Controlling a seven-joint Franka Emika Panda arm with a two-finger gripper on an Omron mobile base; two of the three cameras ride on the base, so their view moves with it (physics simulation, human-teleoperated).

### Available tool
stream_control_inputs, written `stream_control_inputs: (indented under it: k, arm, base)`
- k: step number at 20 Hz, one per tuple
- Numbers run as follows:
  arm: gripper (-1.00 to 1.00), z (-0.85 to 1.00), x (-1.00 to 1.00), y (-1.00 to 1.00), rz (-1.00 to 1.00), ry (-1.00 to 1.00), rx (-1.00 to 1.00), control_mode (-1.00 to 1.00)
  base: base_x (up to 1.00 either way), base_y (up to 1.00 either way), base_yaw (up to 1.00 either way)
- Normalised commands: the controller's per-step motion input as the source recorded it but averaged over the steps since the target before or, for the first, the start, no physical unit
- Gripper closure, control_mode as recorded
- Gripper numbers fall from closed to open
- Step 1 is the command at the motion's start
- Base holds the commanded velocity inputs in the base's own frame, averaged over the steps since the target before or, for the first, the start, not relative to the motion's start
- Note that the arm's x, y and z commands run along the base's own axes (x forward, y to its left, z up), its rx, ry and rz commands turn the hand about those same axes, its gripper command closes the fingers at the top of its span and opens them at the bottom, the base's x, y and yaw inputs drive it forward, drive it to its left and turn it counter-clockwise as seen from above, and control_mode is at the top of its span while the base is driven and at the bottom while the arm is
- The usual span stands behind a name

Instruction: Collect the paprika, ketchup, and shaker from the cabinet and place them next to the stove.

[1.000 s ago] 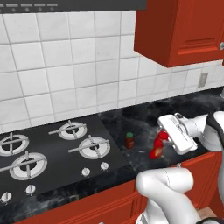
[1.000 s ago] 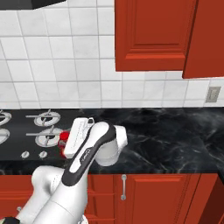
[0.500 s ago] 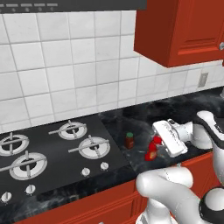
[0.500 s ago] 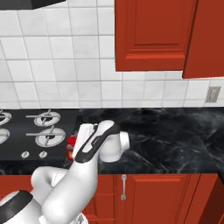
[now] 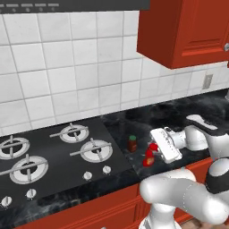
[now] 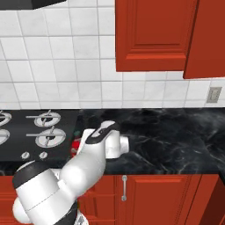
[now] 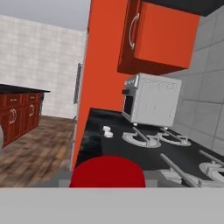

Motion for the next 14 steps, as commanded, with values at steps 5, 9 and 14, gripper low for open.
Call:
stream_control_inputs:
  k: [5, 9, 14]
  arm:
    - [1.0, -0.36, 0.35, 0.05, 0.0, 0.0, 0.0, -1.0]
    - [1.0, -0.32, 0.3, 0.11, 0.0, 0.0, 0.0, -1.0]
    - [1.0, -0.35, 0.19, 0.17, 0.0, 0.0, -0.02, -1.0]
  base:
    - [0.0, 0.0, 0.0]
    - [0.0, 0.0, 0.0]
    - [0.0, 0.0, 0.0]
